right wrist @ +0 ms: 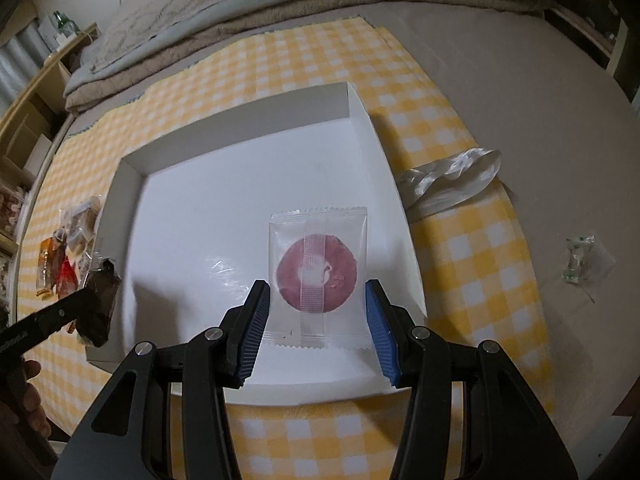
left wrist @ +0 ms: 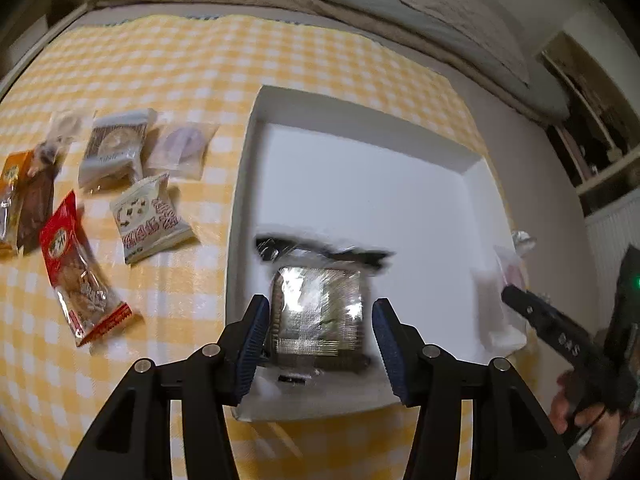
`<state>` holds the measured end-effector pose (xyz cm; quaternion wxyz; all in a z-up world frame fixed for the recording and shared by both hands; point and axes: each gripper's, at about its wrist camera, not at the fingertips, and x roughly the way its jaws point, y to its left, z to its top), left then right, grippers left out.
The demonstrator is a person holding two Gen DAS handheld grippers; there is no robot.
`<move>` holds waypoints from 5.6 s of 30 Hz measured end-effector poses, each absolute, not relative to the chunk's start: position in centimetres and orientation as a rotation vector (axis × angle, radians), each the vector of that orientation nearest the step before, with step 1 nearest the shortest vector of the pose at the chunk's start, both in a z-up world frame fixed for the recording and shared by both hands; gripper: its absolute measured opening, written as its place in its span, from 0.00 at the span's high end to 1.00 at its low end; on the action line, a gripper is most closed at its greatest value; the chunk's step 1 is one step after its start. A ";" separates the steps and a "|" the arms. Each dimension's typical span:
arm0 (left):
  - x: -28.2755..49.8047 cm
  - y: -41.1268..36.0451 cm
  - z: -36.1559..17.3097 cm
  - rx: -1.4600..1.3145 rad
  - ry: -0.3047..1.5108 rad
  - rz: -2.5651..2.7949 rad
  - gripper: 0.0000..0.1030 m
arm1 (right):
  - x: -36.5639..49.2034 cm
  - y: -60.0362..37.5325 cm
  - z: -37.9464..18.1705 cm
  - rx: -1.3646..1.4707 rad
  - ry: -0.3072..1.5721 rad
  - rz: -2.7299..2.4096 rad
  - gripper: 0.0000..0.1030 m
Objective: Organize snacks
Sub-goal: 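Carry the silver cake with the left tool into the tray while the right tool places the pink candy, then open both tools and move them back toward the snack pile, then grasp the orange twisted-dough pack with the left tool while the right tool grasps the red pack, then carry both packs into the tray and open both tools beside the silver cake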
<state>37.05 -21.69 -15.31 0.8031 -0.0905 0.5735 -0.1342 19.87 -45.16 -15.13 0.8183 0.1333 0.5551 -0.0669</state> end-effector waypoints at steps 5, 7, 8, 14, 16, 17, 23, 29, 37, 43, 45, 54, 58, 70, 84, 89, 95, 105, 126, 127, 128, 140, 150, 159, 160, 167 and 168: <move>35.7 -22.0 -15.0 -0.097 1.181 -0.329 0.29 | 20.4 -45.2 -15.6 0.274 1.173 -0.149 0.48; 35.4 -21.8 -15.3 -0.078 1.178 -0.336 0.20 | 20.4 -45.2 -15.6 0.276 1.174 -0.154 0.39; 35.3 -21.8 -15.4 -0.070 1.178 -0.338 0.17 | 20.4 -45.2 -15.7 0.278 1.179 -0.159 0.34; 34.5 -21.8 -15.1 -0.028 1.174 -0.351 0.00 | 19.6 -45.3 -15.2 0.275 1.181 -0.166 0.11; 34.3 -21.8 -15.1 -0.018 1.177 -0.352 0.00 | 19.2 -45.3 -14.9 0.277 1.169 -0.168 0.00; 34.2 -21.7 -15.1 -0.013 1.177 -0.350 0.00 | 18.8 -45.3 -14.7 0.281 1.160 -0.168 0.00; 33.5 -21.4 -14.4 -0.011 1.168 -0.344 0.00 | 17.3 -44.8 -13.9 0.280 1.132 -0.192 0.00; 32.4 -20.6 -13.1 -0.011 1.139 -0.352 0.00 | 16.1 -43.5 -12.9 0.263 1.104 -0.191 0.00; 30.8 -17.6 -9.9 -0.041 1.051 -0.340 0.00 | 14.9 -41.2 -10.2 0.235 0.996 -0.187 0.00; 29.6 -13.7 -7.3 -0.084 0.967 -0.310 0.00 | 14.2 -38.7 -7.8 0.175 0.891 -0.172 0.00; 29.2 -12.3 -6.6 -0.098 0.945 -0.300 0.00 | 14.2 -38.0 -6.9 0.165 0.854 -0.163 0.00; 27.6 -6.1 -4.1 -0.115 0.854 -0.229 0.00 | 15.3 -34.1 -4.0 0.150 0.741 -0.109 0.00; 26.7 -3.5 -3.3 -0.102 0.810 -0.177 0.00 | 16.4 -32.0 -3.4 0.149 0.712 -0.075 0.00; 26.2 4.0 -2.5 -0.154 0.775 -0.048 0.00 | 20.4 -24.4 -2.9 0.095 0.690 0.072 0.00; 32.7 9.1 -6.8 -0.133 0.898 0.084 0.08 | 24.4 -16.0 -7.5 -0.048 0.737 0.302 0.00; 37.3 8.5 -9.8 -0.102 1.012 0.079 0.19 | 26.2 -13.6 -10.6 -0.051 0.813 0.407 0.00; 42.0 8.3 -13.6 -0.096 1.124 0.102 0.29 | 27.6 -10.2 -14.4 -0.163 0.950 0.501 0.00; 47.0 8.3 -17.9 -0.069 1.212 0.126 0.37 | 28.6 -6.7 -18.5 -0.244 1.154 0.626 0.19; 49.5 7.5 -21.9 -0.063 1.300 0.163 0.66 | 29.1 -5.8 -21.0 -0.283 1.280 0.622 0.61; 49.2 7.5 -21.8 -0.067 1.302 0.165 0.67 | 29.1 -5.9 -20.8 -0.272 1.279 0.622 0.62; 49.1 7.5 -21.8 -0.073 1.306 0.167 0.67 | 29.2 -5.9 -20.6 -0.261 1.275 0.621 0.63; 45.8 8.0 -15.6 -0.163 1.163 0.175 0.69 | 29.6 -8.3 -16.3 -0.152 1.143 0.548 0.67; 41.6 5.8 -9.7 -0.139 0.976 0.121 0.69 | 29.7 -11.0 -11.0 -0.041 0.944 0.468 0.67; 36.0 3.4 -5.2 -0.135 0.808 0.056 0.69 | 29.5 -14.1 -7.7 0.054 0.820 0.408 0.67; 35.3 3.2 -4.7 -0.127 0.794 0.050 0.69 | 29.6 -14.5 -7.4 0.069 0.811 0.400 0.67; 32.7 1.2 -3.1 -0.153 0.748 -0.032 0.69 | 28.8 -17.7 -5.2 0.127 0.745 0.337 0.67; 32.5 0.7 -3.2 -0.151 0.746 -0.043 0.69 | 28.7 -18.1 -4.9 0.124 0.738 0.331 0.67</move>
